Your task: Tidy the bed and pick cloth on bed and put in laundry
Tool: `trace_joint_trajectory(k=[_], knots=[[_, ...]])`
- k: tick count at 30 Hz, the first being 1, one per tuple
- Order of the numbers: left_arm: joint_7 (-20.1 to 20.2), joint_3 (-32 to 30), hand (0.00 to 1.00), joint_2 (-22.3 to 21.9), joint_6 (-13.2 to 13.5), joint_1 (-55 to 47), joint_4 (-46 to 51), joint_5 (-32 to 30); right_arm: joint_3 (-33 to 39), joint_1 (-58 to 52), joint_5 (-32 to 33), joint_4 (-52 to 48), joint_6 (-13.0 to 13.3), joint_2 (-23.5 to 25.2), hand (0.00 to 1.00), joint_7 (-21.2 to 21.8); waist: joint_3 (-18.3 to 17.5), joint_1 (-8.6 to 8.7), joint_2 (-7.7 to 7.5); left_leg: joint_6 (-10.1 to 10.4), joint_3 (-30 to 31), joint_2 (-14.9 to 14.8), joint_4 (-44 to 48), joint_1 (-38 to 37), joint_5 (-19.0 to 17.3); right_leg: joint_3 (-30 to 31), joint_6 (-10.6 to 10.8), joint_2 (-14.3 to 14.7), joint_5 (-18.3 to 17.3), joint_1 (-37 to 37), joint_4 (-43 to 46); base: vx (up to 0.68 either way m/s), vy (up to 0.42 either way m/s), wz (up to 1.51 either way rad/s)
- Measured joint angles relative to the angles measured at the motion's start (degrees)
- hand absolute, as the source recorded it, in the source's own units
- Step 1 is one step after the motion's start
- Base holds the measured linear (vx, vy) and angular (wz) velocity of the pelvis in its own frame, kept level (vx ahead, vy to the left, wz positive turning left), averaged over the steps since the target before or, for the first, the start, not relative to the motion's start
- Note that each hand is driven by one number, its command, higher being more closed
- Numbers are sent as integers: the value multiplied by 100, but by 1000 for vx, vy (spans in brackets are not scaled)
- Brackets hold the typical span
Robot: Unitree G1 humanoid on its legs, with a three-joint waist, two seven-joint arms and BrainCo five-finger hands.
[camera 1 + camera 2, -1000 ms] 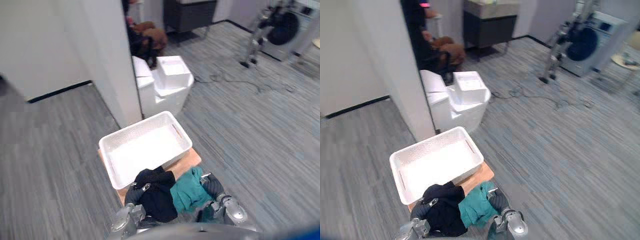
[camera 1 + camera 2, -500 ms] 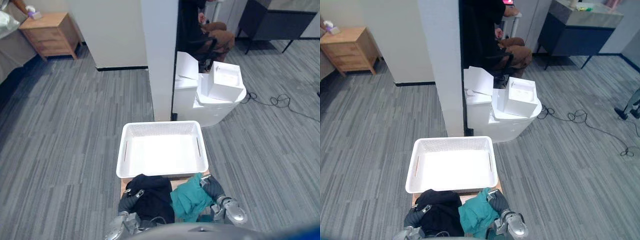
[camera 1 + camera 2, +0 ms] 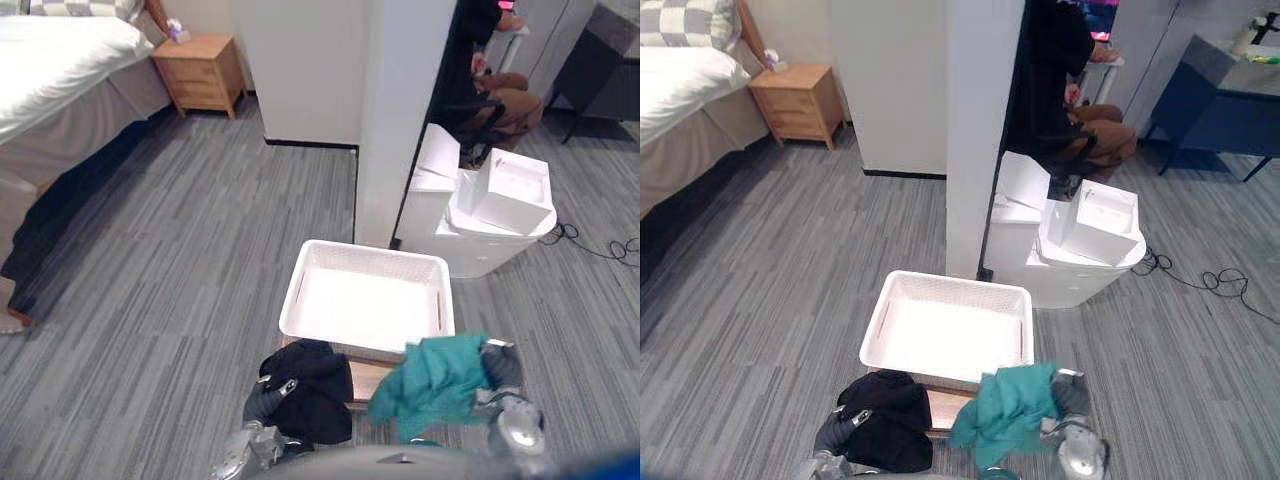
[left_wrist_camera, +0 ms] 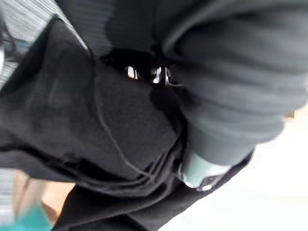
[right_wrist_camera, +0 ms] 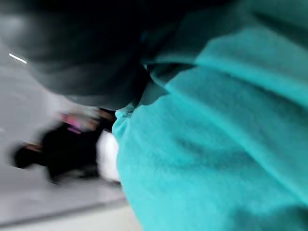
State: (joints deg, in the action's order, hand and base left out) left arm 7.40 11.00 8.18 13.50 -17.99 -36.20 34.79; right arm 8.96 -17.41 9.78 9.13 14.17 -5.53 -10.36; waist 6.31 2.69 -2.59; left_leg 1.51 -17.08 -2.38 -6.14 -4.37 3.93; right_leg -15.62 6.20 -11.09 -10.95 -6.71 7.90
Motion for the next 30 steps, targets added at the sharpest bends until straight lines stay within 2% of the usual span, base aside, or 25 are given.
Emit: trace_joint_trajectory(k=[3, 8, 11, 14, 20, 26, 27, 30], knots=[[113, -34, 100, 3, -95, -46, 1, -4, 298, 30, 0, -819, -86, -167, 100, 145, -30, 13, 9, 9, -1, -12, 0, 49, -15, 7, 24, 19, 32, 19, -29, -56, 8, 3], [205, -46, 100, 38, -97, -114, 6, -11, 393, 477, 0, -1237, -298, -533, 100, 616, -111, 13, 19, 4, 17, 30, 0, 137, -17, -11, 28, 9, 210, 12, -181, 25, 29, 1], [296, -40, 100, 92, -92, -113, 0, -104, 118, 1034, 9, -1287, -535, -783, 100, 1020, -153, -15, -36, -42, 67, 72, 1, 165, 17, -21, 26, -14, 258, 9, -207, 97, 35, 7], [350, -30, 100, 108, -88, -56, -6, -176, -166, 1435, 7, -1292, -719, -936, 100, 1232, -158, -16, -30, -35, 197, 78, 2, 192, 37, -90, 12, -2, 262, 3, -211, 69, 3, 16], [352, 2, 100, 93, -80, 23, -125, -177, -855, 2213, -11, -1201, -1071, -1135, 100, 1241, -175, -47, 11, 22, 423, 37, 0, 231, 106, -266, -49, 62, 232, -92, -216, 12, -18, 19], [352, -1, 100, 46, -81, 114, -137, -177, -1221, 2796, -58, -983, -1333, -1139, 100, 1235, -197, -67, 36, 35, 536, -12, -4, 231, 172, -394, -89, 123, 212, -183, -271, -54, -15, 13], [352, -18, 100, 12, -83, 113, -144, -181, -1315, 2879, -58, -925, -1453, -1138, 100, 1231, -200, -86, 57, 28, 559, -12, -4, 245, 179, -410, -89, 126, 211, -183, -278, -45, 3, 6], [352, -32, 100, 6, -85, 137, -186, -228, -1472, 2882, -54, -916, -1595, -1111, 100, 1235, -207, -177, 66, 19, 567, -7, -4, 247, 190, -418, -83, 124, 216, -184, -283, -13, 2, 2]])
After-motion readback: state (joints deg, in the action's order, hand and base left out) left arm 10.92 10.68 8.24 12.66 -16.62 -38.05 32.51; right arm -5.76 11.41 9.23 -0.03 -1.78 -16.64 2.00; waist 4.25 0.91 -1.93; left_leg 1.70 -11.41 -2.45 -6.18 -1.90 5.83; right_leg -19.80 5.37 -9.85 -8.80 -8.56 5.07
